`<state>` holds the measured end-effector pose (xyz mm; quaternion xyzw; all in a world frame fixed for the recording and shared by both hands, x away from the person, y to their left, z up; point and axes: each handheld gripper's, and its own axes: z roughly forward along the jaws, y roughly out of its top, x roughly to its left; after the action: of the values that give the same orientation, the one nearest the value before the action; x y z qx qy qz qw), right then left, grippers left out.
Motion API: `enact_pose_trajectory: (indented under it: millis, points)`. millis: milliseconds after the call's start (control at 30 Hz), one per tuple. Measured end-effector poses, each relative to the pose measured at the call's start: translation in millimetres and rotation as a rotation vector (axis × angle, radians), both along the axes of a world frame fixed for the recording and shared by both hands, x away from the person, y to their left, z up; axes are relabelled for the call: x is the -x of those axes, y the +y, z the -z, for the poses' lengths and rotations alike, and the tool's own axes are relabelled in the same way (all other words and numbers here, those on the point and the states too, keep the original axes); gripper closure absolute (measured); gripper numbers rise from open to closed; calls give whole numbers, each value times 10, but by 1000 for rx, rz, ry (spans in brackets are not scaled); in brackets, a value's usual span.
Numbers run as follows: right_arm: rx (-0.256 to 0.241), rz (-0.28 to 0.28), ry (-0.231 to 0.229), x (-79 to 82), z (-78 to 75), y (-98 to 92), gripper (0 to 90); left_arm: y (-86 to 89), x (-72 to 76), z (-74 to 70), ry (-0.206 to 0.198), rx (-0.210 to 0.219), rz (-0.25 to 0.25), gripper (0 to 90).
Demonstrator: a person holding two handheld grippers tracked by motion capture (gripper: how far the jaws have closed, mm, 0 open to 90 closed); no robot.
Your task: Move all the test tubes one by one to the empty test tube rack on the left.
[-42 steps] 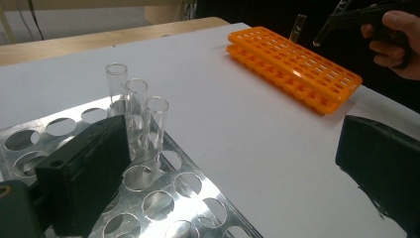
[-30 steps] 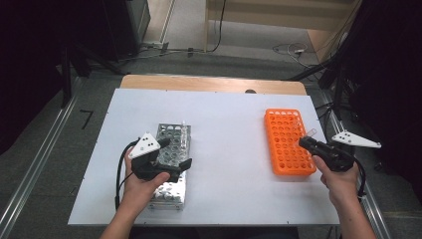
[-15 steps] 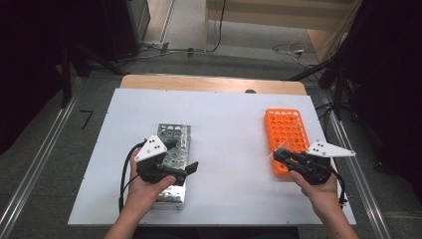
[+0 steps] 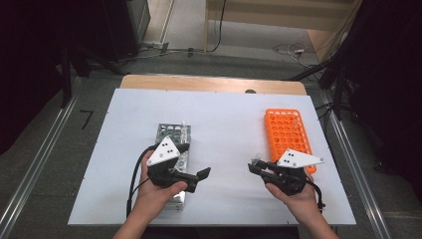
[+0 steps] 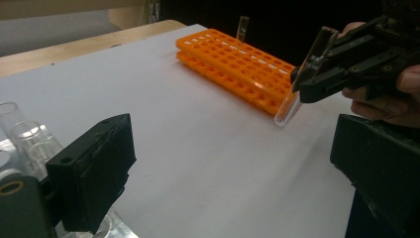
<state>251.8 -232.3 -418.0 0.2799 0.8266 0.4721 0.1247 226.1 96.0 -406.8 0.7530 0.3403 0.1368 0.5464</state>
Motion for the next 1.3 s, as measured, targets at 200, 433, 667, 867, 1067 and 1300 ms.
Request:
enact_pose_trajectory:
  millis: [200,433,667,867,1067,1300]
  points:
    - [17,-45,1,67,38,178,743,-131,14,4,20,1,34,57]
    - [43,-93,3,131,85,370,743,-293,46,13,20,-10,62,153]
    - [56,-110,9,148,118,463,743,-384,86,16,26,-20,77,322]
    - [63,-126,14,181,127,530,743,-460,121,16,17,-14,134,427]
    - [72,-146,17,217,134,594,743,-524,145,20,16,-26,151,529]
    - [73,-174,12,281,115,660,743,-571,142,48,26,-63,139,660]
